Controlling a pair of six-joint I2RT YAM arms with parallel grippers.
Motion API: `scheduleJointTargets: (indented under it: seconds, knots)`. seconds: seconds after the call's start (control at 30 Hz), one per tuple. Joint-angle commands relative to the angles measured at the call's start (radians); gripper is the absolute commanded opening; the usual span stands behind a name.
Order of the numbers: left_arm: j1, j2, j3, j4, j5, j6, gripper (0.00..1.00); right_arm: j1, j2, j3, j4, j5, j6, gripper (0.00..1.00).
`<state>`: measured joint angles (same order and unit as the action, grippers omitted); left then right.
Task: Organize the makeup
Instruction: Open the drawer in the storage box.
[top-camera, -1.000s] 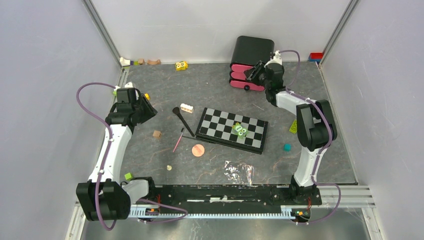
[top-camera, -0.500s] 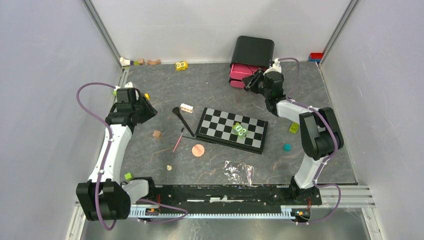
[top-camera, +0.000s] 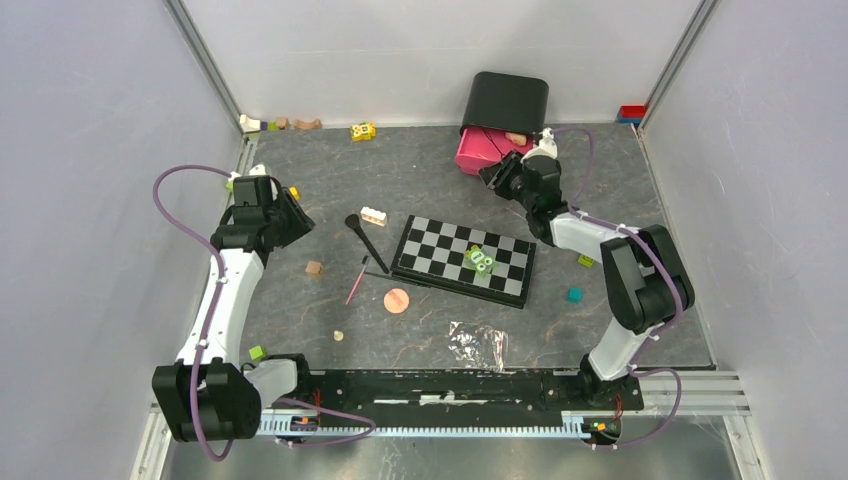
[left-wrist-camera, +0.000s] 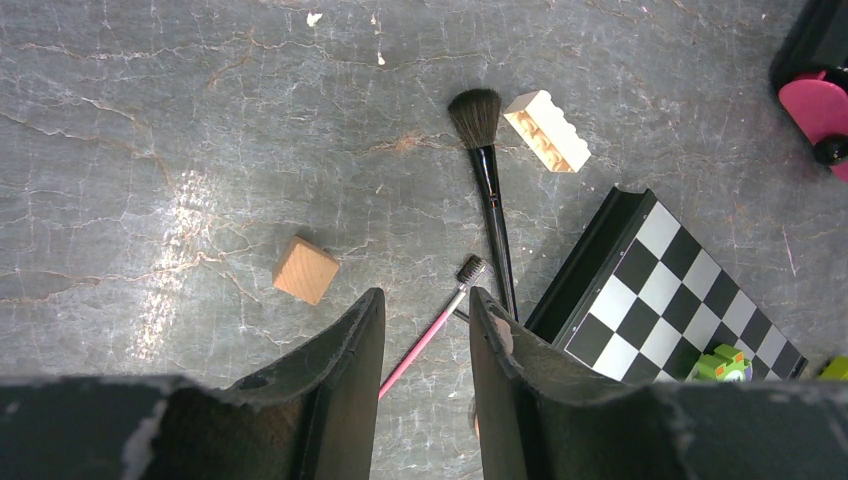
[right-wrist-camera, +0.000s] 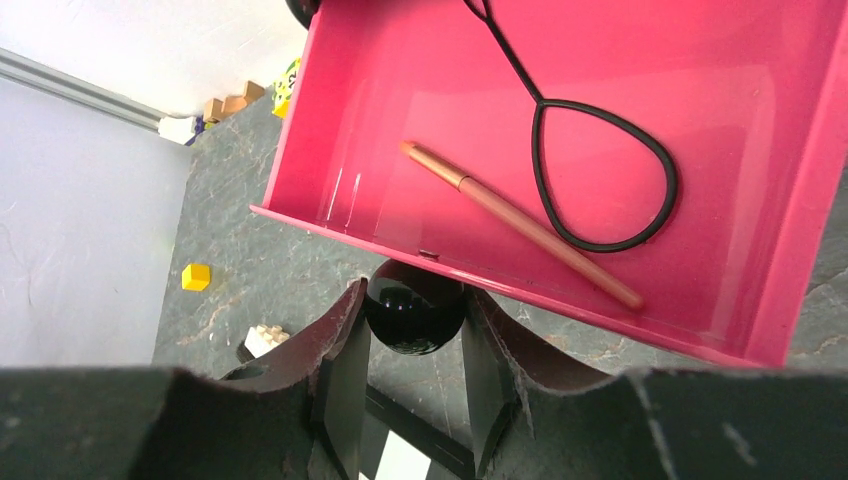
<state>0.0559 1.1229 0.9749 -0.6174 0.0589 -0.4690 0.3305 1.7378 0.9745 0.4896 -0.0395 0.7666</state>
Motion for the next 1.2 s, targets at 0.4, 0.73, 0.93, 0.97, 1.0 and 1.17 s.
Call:
scheduleJointTargets:
  seconds: [0.4, 0.73, 0.93, 0.97, 1.0, 1.17]
  knots:
    - [0.007, -0.03, -0.005, 0.038, 0.016, 0.011, 0.43, 0.015, -0.101, -0.072, 0.042, 0.011, -0.012, 0.31]
    - [0.007, -0.029, -0.005, 0.038, 0.018, 0.009, 0.43, 0.016, -0.103, -0.102, 0.04, 0.013, -0.026, 0.36]
    - [0.006, -0.03, -0.005, 0.038, 0.016, 0.011, 0.43, 0.016, -0.107, -0.106, 0.022, 0.019, -0.039, 0.58]
    - [0.007, -0.03, -0.007, 0.038, 0.016, 0.011, 0.43, 0.017, -0.112, -0.109, 0.019, 0.025, -0.046, 0.6]
    - [0.007, -0.03, -0.007, 0.038, 0.015, 0.01, 0.43, 0.016, -0.116, -0.112, 0.016, 0.03, -0.049, 0.62]
    - [0.007, -0.025, -0.006, 0.038, 0.017, 0.009, 0.44, 0.016, -0.142, -0.125, 0.003, 0.033, -0.062, 0.68]
